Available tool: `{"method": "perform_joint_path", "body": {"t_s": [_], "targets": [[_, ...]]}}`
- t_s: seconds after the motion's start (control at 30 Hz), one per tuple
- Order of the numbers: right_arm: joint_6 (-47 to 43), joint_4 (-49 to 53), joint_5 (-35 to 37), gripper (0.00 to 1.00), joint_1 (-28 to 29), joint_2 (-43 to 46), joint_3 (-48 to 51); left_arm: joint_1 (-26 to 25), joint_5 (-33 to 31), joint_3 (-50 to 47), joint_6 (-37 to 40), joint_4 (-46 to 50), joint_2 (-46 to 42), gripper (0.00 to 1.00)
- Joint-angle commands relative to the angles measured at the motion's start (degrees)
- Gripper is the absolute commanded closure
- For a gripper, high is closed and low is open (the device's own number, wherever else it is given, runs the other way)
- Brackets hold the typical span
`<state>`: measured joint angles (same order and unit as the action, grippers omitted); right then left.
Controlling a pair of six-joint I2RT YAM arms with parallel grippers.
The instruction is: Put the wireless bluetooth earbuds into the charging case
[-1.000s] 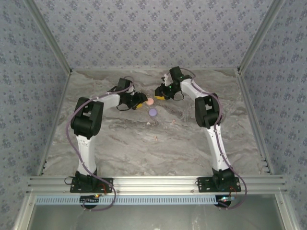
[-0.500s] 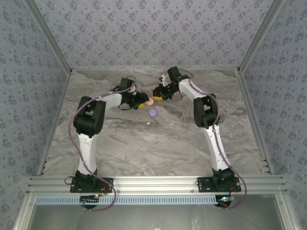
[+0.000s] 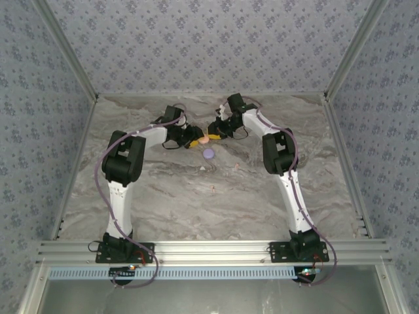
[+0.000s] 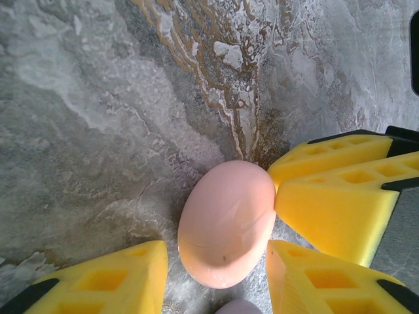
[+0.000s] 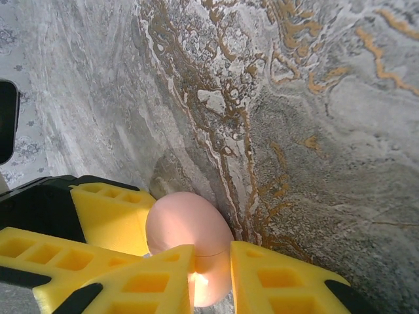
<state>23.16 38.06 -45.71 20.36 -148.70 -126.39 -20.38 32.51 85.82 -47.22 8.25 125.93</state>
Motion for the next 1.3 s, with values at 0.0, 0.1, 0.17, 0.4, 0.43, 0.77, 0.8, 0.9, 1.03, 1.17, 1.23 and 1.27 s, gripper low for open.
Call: {"method": "perform_joint_path", "body": {"t_s": [0.0, 0.1, 0.17, 0.4, 0.43, 0.77, 0.8, 0.9, 1.03, 1.17, 1.23, 1.27], "targets": [[0.30, 2.68, -0.31, 0.78, 0.56, -1.50, -0.88, -0.71, 1.57, 1.01, -0.96, -0.80, 2.20, 0.57], [0.36, 2.46, -0.55, 0.78, 0.67, -1.41, -0.52, -0.71, 2.13, 1.05, -1.45, -1.69, 2.64, 0.58], [0.40, 2.39, -0.60, 0.78, 0.62, -1.41, -0.25, -0.71, 2.39, 1.23, -2.07, -2.24, 2.96, 0.60], [0.64, 2.21, -0.87, 0.78, 0.57, -1.01, 0.16, -0.80, 2.76, 0.67, -3.32, -3.94, 3.01, 0.62], [0.67, 2.13, -0.90, 0.78, 0.47, -0.95, 0.18, -0.80, 2.69, 0.56, -3.44, -4.04, 2.98, 0.62], [0.56, 2.10, -1.86, 0.78, 0.34, -0.12, 0.99, -0.80, 2.39, -0.76, -5.82, -6.93, 3.18, 0.68], [0.54, 2.01, -1.84, 0.78, 0.30, 0.01, 1.12, -0.80, 2.23, -0.83, -5.91, -6.93, 3.17, 0.69], [0.55, 1.69, -1.92, 0.78, 0.18, 0.61, 1.78, -0.80, 2.03, -0.88, -6.21, -7.33, 3.25, 0.75], [0.88, 0.26, -1.75, 0.75, -0.27, 2.75, 4.21, -0.80, 1.89, -1.12, -6.15, -8.07, 2.75, 0.81], [1.10, -3.29, -0.14, 0.65, -1.23, 8.47, 10.01, -0.54, 1.41, -2.69, -5.02, -9.98, 0.51, 0.82], [1.25, -6.08, 0.83, 0.62, -2.04, 11.98, 13.33, -0.28, 1.41, -3.77, -4.46, -11.17, -1.10, 0.83], [1.38, -7.45, 1.13, 0.62, -2.59, 13.91, 15.59, -0.12, 1.62, -4.35, -3.89, -11.90, -2.11, 0.83]]}}
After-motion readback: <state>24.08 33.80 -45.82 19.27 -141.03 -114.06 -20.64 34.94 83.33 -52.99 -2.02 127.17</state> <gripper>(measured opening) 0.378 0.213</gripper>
